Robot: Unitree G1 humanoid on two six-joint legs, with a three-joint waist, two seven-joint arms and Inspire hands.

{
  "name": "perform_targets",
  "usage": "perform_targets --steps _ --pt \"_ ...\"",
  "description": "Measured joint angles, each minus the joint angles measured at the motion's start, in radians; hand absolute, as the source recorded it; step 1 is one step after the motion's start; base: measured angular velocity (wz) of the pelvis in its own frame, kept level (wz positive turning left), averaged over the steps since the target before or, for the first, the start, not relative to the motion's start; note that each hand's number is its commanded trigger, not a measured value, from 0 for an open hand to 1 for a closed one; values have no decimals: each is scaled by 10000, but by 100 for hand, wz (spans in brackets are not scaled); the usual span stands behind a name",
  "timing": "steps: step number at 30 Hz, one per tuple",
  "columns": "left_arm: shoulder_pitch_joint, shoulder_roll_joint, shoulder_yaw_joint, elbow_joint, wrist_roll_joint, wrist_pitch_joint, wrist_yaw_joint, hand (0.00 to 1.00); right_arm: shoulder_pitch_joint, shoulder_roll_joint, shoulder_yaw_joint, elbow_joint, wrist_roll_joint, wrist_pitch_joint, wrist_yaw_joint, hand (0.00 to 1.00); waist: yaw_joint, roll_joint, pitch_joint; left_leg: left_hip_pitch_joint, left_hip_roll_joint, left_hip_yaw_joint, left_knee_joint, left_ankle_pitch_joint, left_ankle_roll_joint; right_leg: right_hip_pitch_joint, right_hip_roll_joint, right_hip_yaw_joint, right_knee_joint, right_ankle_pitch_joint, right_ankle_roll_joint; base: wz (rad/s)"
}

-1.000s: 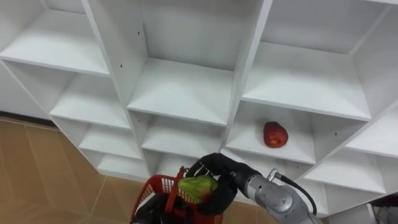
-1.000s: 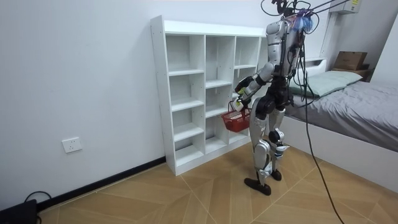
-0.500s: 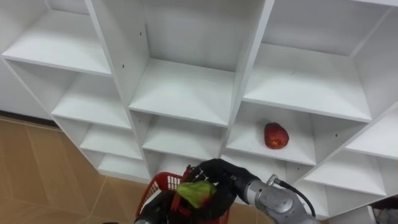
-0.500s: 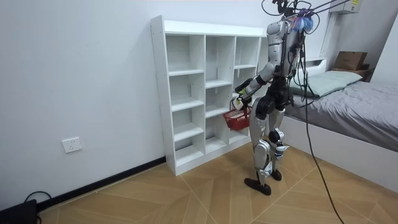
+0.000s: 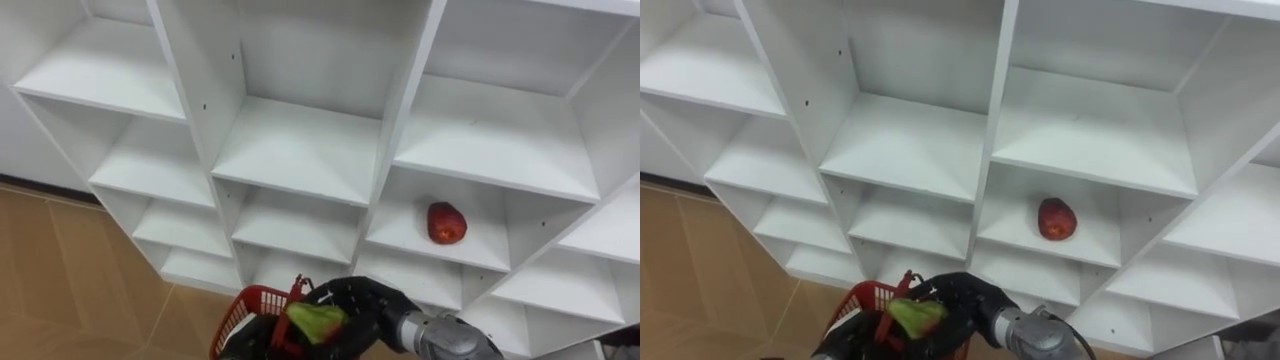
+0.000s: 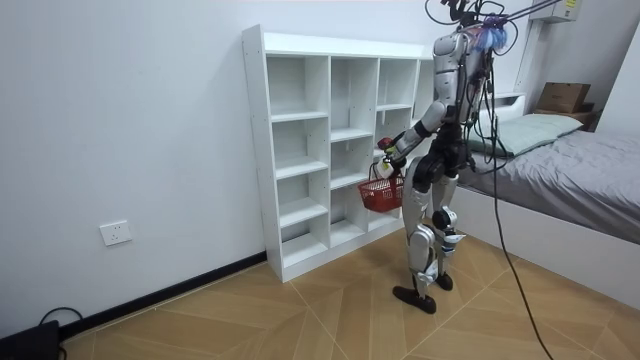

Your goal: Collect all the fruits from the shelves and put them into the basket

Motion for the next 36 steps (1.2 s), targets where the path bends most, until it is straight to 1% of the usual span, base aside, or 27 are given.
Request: perform_targets --steps 6,16,20,23,25,28,30,32,36 --pt "32 -2 -7 0 -2 7 30 100 0 -11 3 22 146 -4 -270 100 9 -1 -2 6 1 -7 -25 0 -1 8 5 -20 13 2 -3 0" --pt "119 31 30 -1 -2 7 97 100 1 -233 -20 62 141 -5 -491 100 -52 10 -2 3 10 -11 -32 -26 -17 1 12 -41 0 2 -3 0" --pt "120 41 322 -9 -3 6 144 100 23 -257 -421 69 143 -19 -673 100 -66 2 -7 9 10 -10 -32 -39 -18 -2 16 -10 -2 2 -3 0" --pt "122 93 448 -84 -3 5 289 100 25 -321 -580 68 143 -25 -727 100 -60 -26 -25 12 10 -10 -28 -40 -19 -2 17 -8 -2 2 -3 0" --pt "145 163 459 -328 -2 5 320 100 26 -369 -590 68 142 -25 -767 100 -95 -43 -34 11 9 -11 -22 -39 -19 -1 17 -12 -2 2 -3 0" --pt "157 253 493 -679 -9 -2 432 100 100 -329 -681 68 239 -51 -1005 100 -118 -72 -53 58 6 -11 -17 -39 -19 59 10 -14 -2 1 -2 0" --pt "178 285 494 -755 -17 -2 511 100 185 -334 -688 70 468 -51 -1141 100 -155 -91 -51 150 -3 -11 -17 -39 -19 167 2 -22 -24 -7 10 0" --pt "185 356 498 -824 -18 -2 585 100 199 -330 -688 69 601 -51 -1258 100 -241 -129 -73 195 -2 -10 -17 -39 -19 199 3 -15 -22 -8 12 0" --pt "189 364 496 -861 -36 -1 726 100 210 -335 -698 71 679 -52 -1449 100 -260 -158 -60 235 -1 -8 -17 -39 -19 223 11 21 -16 -8 11 0"
